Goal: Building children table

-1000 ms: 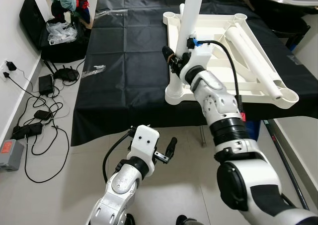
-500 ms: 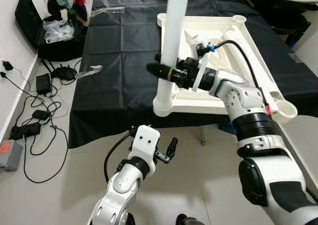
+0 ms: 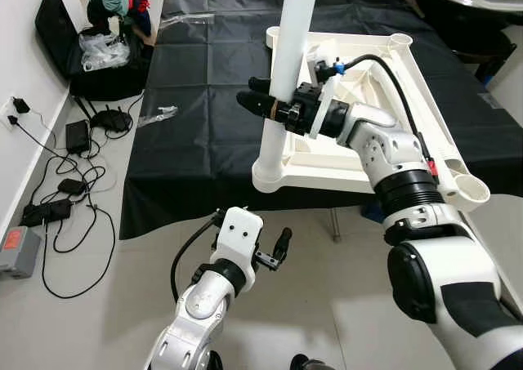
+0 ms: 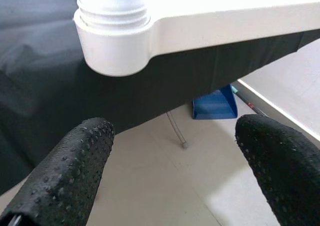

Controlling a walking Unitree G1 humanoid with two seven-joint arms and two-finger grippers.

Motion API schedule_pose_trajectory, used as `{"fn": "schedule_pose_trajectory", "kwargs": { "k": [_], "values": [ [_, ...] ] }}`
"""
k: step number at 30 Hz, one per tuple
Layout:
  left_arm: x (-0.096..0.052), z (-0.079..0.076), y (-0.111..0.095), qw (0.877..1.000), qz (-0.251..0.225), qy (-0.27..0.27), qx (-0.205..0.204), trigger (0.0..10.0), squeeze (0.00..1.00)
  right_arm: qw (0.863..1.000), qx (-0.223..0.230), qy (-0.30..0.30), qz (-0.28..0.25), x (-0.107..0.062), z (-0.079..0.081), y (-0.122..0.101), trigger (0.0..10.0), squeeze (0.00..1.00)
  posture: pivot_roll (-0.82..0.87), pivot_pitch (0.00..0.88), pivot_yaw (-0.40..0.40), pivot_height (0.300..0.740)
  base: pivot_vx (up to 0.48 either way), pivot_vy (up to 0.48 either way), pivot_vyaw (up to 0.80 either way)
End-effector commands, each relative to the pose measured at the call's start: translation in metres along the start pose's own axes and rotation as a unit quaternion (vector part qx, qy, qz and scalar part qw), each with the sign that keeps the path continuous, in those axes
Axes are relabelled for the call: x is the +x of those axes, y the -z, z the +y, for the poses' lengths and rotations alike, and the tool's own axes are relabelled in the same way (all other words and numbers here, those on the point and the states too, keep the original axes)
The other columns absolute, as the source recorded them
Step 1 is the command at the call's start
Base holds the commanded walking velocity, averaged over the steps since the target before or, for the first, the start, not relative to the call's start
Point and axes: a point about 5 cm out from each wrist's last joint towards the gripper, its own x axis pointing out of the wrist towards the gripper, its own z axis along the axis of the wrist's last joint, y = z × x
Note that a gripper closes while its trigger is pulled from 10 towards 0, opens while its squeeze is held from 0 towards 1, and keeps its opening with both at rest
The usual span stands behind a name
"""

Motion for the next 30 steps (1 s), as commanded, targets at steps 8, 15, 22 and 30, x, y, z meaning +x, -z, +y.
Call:
{"fn": "schedule_pose_trajectory", "kwargs": {
  "k": [8, 15, 22, 30],
  "values": [
    [-0.004, -0.005, 0.004, 1.0, 0.006, 0.002, 0.001, 10.0, 0.0, 0.965, 0.019, 0.262, 0.01, -0.014, -0.025, 0.023, 0.0, 0.0, 0.14, 0.147, -0.058, 0.74, 0.0, 0.0, 0.0],
    [-0.004, -0.004, 0.004, 1.0, 0.007, 0.005, 0.003, 10.0, 0.0, 0.869, 0.012, 0.495, 0.013, -0.036, -0.022, 0.04, 0.0, 0.0, 0.13, 0.153, -0.056, 0.74, 0.0, 0.0, 0.0],
    [-0.004, -0.003, 0.004, 1.0, 0.007, 0.003, 0.004, 10.0, 0.0, 0.823, 0.035, 0.566, -0.02, -0.028, 0.003, 0.041, 10.0, 0.0, 0.14, 0.157, -0.056, 0.74, 0.0, 0.0, 0.0],
    [-0.004, -0.003, 0.004, 1.0, 0.008, 0.002, 0.001, 10.0, 0.0, 0.89, 0.029, 0.452, -0.049, -0.002, 0.007, 0.034, 10.0, 1.0, 0.14, 0.163, -0.056, 0.74, 0.0, 0.0, 0.0]
  ]
}}
